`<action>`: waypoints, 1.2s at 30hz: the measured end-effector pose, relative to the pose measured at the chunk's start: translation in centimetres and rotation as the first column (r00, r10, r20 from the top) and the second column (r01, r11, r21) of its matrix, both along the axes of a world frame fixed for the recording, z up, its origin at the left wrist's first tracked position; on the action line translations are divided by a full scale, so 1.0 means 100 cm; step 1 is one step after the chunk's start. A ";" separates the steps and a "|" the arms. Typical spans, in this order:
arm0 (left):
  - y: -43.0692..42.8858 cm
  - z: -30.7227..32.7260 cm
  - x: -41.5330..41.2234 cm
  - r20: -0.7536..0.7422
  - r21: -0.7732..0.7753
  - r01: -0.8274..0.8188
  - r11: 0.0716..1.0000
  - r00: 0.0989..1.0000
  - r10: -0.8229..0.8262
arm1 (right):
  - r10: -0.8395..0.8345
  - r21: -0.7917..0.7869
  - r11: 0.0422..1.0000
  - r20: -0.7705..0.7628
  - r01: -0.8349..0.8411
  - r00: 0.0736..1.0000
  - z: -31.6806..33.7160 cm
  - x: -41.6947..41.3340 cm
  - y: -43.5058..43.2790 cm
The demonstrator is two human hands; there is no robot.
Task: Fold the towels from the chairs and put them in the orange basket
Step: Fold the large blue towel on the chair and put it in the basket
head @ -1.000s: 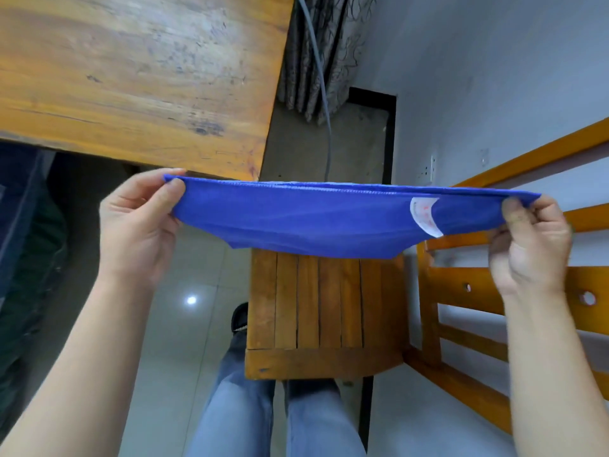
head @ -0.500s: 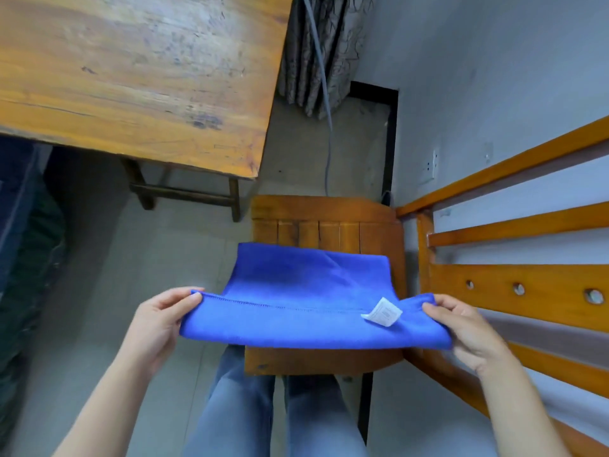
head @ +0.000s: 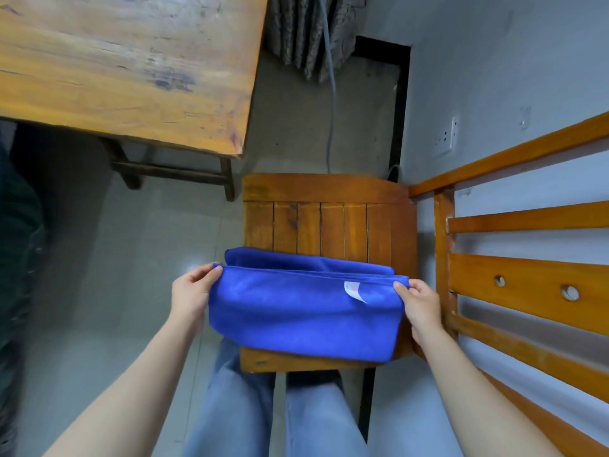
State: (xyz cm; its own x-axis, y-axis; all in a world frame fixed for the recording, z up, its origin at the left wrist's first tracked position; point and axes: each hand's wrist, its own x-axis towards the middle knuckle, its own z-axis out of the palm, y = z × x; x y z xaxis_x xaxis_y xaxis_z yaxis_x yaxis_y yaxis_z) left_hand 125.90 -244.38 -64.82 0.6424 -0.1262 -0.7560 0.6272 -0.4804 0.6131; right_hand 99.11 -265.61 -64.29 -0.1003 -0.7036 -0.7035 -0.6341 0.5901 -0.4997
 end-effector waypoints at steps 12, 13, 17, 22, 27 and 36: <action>-0.048 -0.056 0.011 0.136 0.098 -0.063 0.993 0.989 0.050 | 0.175 -0.133 0.971 -0.167 -0.198 0.970 -0.046 0.014 -0.008; -0.047 -0.058 0.009 0.171 0.135 -0.046 0.990 0.985 0.022 | 0.195 -0.146 0.963 -0.211 -0.228 0.958 -0.044 0.016 -0.007; -0.033 -0.052 -0.008 0.386 0.459 0.338 0.821 0.757 -0.527 | 0.318 -0.291 0.819 -0.485 -0.494 0.814 -0.025 0.019 0.015; -0.020 -0.045 -0.063 0.389 0.680 0.711 0.181 -0.140 -0.911 | 0.847 -0.079 0.378 -0.372 -0.922 0.379 -0.024 0.028 0.054; -0.028 -0.054 -0.060 0.073 0.657 0.742 -0.131 -0.236 -0.969 | 0.852 0.116 0.480 -0.297 -0.869 0.431 -0.038 0.038 0.029; -0.083 -0.037 -0.053 0.011 0.690 0.723 -0.035 -0.059 -0.998 | 0.695 0.051 0.671 -0.389 -0.739 0.604 -0.031 0.049 -0.015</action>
